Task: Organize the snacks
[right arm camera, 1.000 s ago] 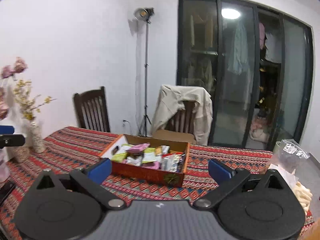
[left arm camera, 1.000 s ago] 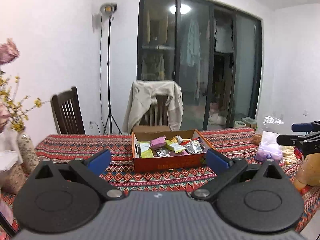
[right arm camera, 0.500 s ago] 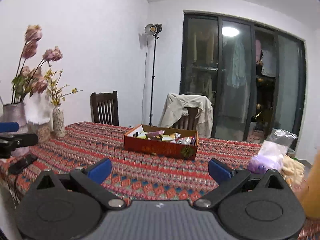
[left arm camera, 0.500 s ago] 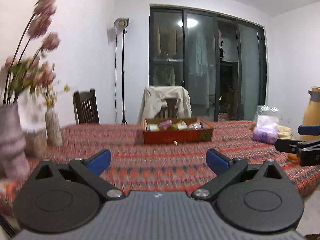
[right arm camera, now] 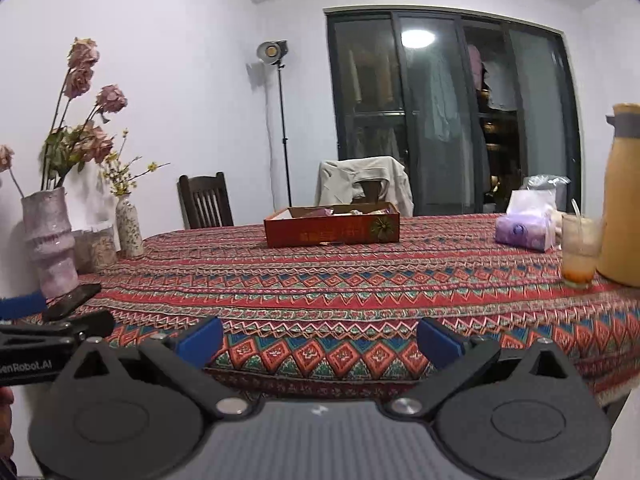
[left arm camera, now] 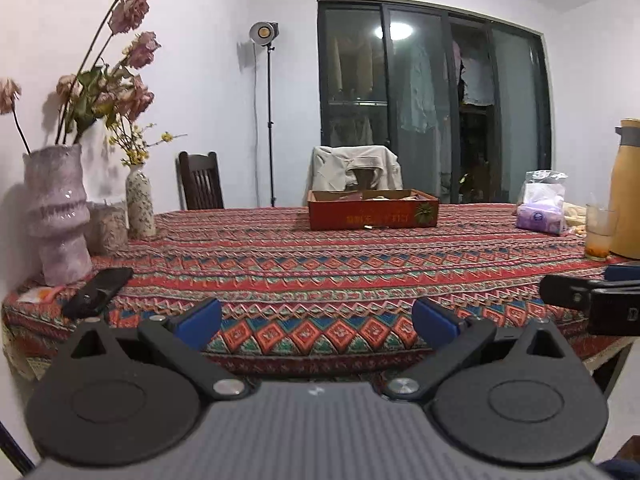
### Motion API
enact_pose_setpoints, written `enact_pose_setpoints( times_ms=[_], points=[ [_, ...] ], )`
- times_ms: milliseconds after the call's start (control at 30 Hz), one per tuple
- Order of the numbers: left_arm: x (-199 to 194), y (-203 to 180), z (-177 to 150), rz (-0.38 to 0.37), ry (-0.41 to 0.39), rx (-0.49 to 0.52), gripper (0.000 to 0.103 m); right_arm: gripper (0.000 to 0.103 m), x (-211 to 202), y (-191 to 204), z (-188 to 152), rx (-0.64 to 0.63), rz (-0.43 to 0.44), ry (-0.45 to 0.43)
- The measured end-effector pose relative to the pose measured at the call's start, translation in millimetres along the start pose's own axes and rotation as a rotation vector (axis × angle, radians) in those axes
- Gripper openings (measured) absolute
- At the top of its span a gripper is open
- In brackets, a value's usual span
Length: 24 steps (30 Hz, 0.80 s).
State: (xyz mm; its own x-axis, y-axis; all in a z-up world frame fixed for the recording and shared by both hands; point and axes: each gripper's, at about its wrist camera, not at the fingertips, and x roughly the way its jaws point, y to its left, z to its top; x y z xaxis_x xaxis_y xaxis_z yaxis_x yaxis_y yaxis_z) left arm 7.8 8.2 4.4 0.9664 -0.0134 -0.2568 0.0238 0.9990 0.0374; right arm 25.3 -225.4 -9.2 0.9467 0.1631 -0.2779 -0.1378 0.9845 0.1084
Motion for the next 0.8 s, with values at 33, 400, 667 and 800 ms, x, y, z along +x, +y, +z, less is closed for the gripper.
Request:
enact_pose_setpoints(
  times_ms=[33,400,667,800],
  points=[
    [0,-1,0,-0.005,0.0,0.003,0.103,0.103,0,1,-3,-0.003,0.004,0.002],
    [-3,-7,0,-0.027,-0.006,0.013,0.103,0.103,4,12,3,-0.074,0.016,0.007],
    [2,-3,-1,-0.017,0.02,-0.011,0.103,0.103,6,13,5,-0.073,0.023,0.008],
    [1,-3,0,-0.015,0.017,-0.011,0.103,0.103,6,14,5,-0.079,0.027,0.012]
  ],
)
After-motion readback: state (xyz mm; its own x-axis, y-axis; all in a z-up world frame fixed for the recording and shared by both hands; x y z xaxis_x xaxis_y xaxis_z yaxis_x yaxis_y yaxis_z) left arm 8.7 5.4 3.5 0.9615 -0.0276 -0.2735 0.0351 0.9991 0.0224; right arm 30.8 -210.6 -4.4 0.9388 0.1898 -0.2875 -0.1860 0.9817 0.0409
